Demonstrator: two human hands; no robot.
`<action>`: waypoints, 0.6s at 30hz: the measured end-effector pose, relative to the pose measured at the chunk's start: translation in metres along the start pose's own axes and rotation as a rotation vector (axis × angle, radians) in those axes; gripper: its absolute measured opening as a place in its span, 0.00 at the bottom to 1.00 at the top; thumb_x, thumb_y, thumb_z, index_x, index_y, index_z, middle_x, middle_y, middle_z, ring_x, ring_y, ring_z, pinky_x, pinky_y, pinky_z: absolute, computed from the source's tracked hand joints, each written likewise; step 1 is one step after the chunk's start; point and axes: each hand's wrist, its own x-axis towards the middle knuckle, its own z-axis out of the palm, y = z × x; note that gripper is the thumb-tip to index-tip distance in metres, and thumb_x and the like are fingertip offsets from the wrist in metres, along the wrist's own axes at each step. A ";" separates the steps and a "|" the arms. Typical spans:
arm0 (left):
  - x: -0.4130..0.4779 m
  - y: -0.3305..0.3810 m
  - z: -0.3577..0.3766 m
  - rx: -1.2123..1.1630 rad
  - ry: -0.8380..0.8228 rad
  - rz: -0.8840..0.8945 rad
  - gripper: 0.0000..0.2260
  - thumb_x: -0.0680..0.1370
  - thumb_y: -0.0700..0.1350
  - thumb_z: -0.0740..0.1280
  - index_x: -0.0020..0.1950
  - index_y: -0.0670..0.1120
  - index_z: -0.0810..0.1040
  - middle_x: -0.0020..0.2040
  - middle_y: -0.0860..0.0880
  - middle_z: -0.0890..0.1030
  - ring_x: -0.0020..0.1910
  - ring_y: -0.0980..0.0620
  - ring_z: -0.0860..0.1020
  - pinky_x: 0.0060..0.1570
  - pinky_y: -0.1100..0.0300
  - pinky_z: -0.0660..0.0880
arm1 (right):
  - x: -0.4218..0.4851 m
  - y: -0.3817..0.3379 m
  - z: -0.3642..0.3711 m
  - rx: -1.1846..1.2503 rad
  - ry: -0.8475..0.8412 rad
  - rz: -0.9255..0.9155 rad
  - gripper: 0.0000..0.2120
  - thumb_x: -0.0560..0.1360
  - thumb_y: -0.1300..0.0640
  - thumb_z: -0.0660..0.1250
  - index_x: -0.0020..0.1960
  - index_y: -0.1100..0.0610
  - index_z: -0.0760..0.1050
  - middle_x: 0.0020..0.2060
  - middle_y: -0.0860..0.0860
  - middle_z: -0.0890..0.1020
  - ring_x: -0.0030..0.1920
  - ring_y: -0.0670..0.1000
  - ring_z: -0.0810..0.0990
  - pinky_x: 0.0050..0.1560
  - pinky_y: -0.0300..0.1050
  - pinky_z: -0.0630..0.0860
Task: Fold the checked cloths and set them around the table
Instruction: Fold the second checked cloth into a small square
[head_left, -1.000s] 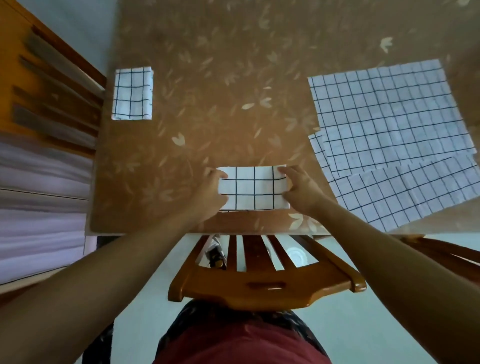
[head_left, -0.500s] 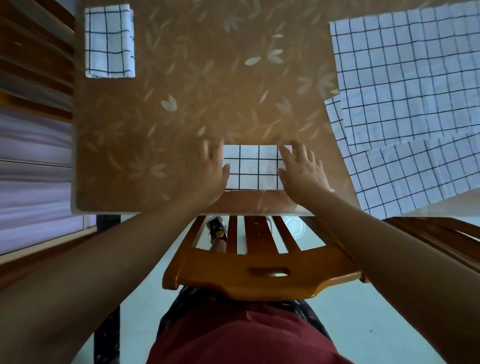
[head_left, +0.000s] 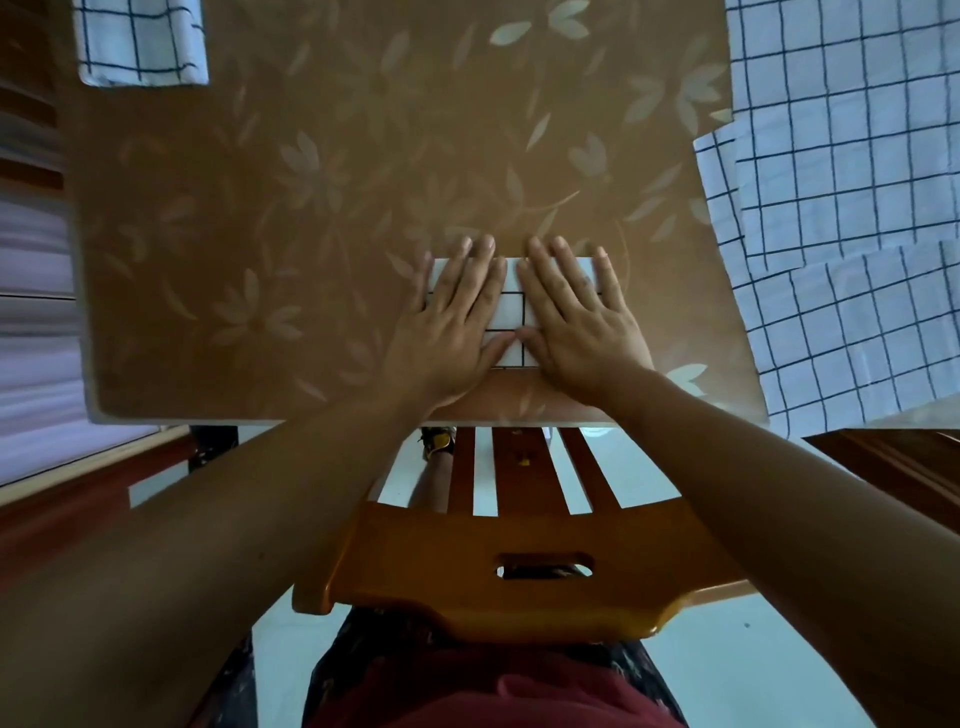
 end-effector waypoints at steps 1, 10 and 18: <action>0.000 0.000 0.000 0.006 0.007 0.003 0.33 0.85 0.63 0.52 0.82 0.41 0.58 0.82 0.40 0.58 0.81 0.42 0.56 0.76 0.36 0.57 | 0.001 0.000 0.000 -0.006 -0.002 0.001 0.33 0.86 0.40 0.44 0.84 0.59 0.48 0.84 0.56 0.50 0.84 0.58 0.47 0.81 0.66 0.47; -0.011 -0.009 -0.003 0.052 -0.077 0.005 0.37 0.83 0.67 0.49 0.83 0.43 0.51 0.83 0.41 0.51 0.83 0.43 0.50 0.77 0.36 0.52 | -0.005 0.008 -0.004 -0.021 -0.036 0.024 0.37 0.83 0.34 0.42 0.84 0.56 0.44 0.84 0.58 0.46 0.83 0.59 0.44 0.80 0.67 0.47; -0.015 -0.013 -0.001 0.048 -0.082 -0.006 0.36 0.83 0.66 0.48 0.83 0.44 0.50 0.84 0.41 0.49 0.83 0.43 0.48 0.77 0.36 0.50 | -0.006 0.012 0.002 -0.008 -0.031 0.020 0.39 0.82 0.32 0.43 0.85 0.55 0.44 0.84 0.59 0.46 0.83 0.61 0.44 0.79 0.68 0.46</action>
